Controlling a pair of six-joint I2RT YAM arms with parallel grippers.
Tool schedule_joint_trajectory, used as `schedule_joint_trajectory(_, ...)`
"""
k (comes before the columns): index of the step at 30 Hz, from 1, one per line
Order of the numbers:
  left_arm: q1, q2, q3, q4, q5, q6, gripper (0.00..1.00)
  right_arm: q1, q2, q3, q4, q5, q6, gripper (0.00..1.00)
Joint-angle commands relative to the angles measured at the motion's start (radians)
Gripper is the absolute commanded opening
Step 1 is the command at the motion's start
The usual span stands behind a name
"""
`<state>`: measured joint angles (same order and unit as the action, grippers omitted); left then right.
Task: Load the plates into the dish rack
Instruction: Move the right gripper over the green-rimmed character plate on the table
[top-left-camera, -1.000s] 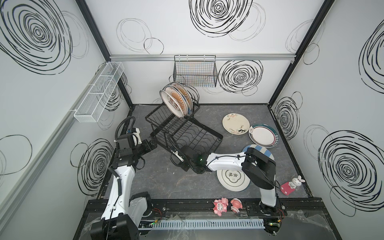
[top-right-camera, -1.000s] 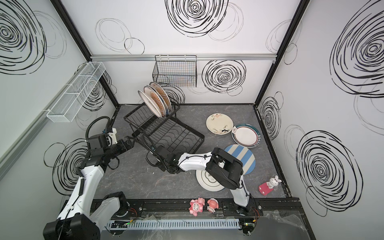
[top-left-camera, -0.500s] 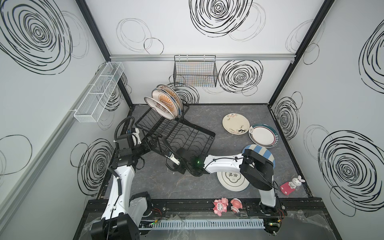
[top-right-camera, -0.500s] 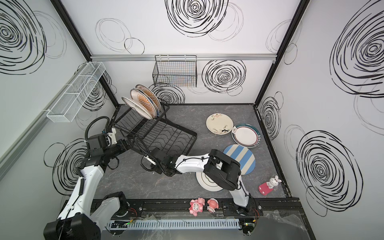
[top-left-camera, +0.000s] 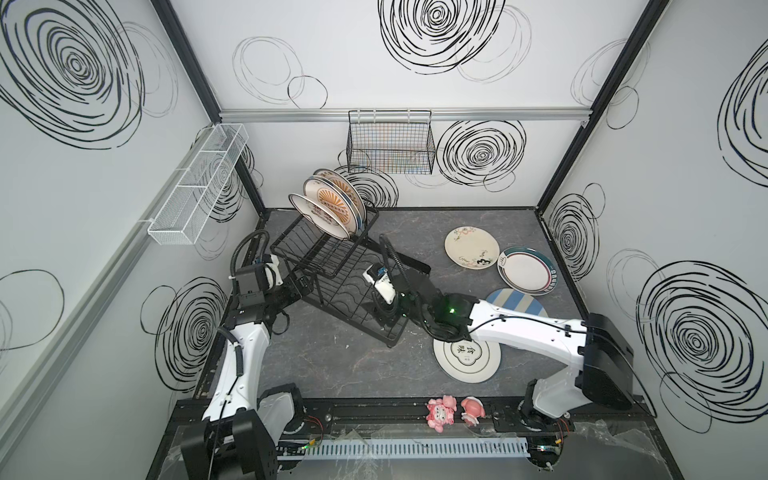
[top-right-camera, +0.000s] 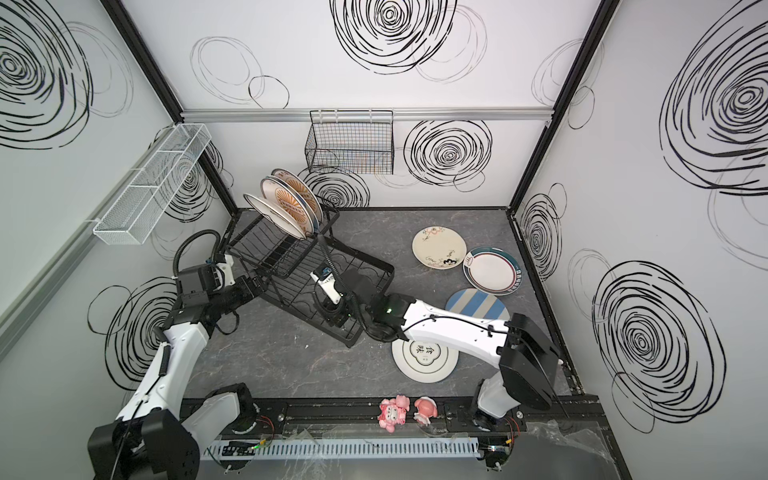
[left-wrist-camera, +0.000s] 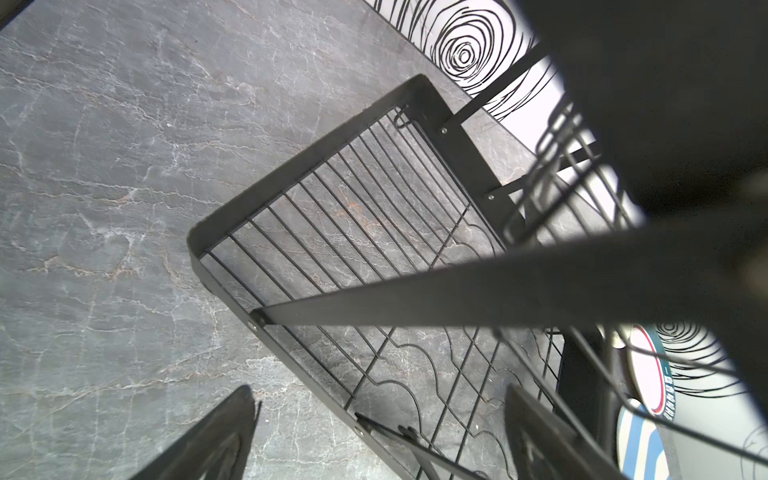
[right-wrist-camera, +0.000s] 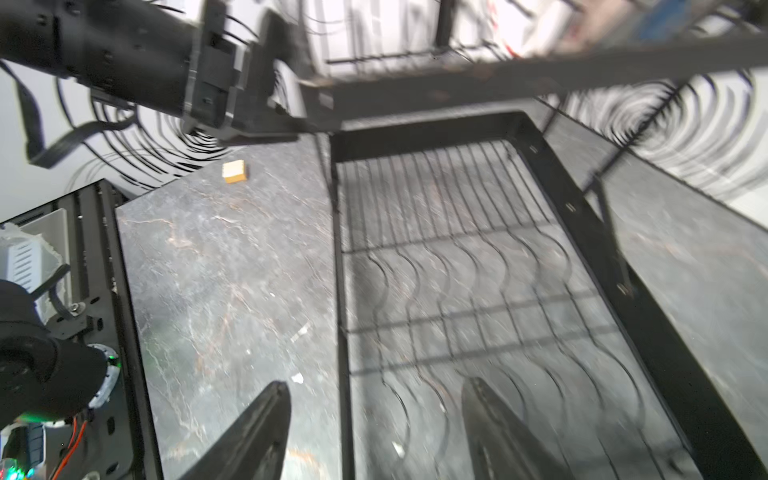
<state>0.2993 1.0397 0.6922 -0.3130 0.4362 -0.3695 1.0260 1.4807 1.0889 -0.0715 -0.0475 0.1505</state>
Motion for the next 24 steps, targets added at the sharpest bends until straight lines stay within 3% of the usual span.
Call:
schedule_joint_trajectory(1, 0.008, 0.029, 0.072, 0.092, 0.008, -0.010, 0.96, -0.070, -0.092, -0.104, -0.172, 0.004, 0.117, 0.72)
schedule_joint_trajectory(6, 0.004, 0.065, 0.118, 0.095, -0.019, -0.009, 0.96, -0.144, -0.270, -0.248, -0.277, 0.081, 0.211, 0.77)
schedule_joint_trajectory(14, -0.038, 0.134, 0.191, 0.081, -0.061, -0.007, 0.96, -0.331, -0.442, -0.442, -0.345, -0.057, 0.347, 0.81)
schedule_joint_trajectory(24, -0.078, -0.094, 0.076, -0.043, -0.115, -0.016, 0.96, -0.381, -0.407, -0.598, -0.175, -0.210, 0.378, 0.81)
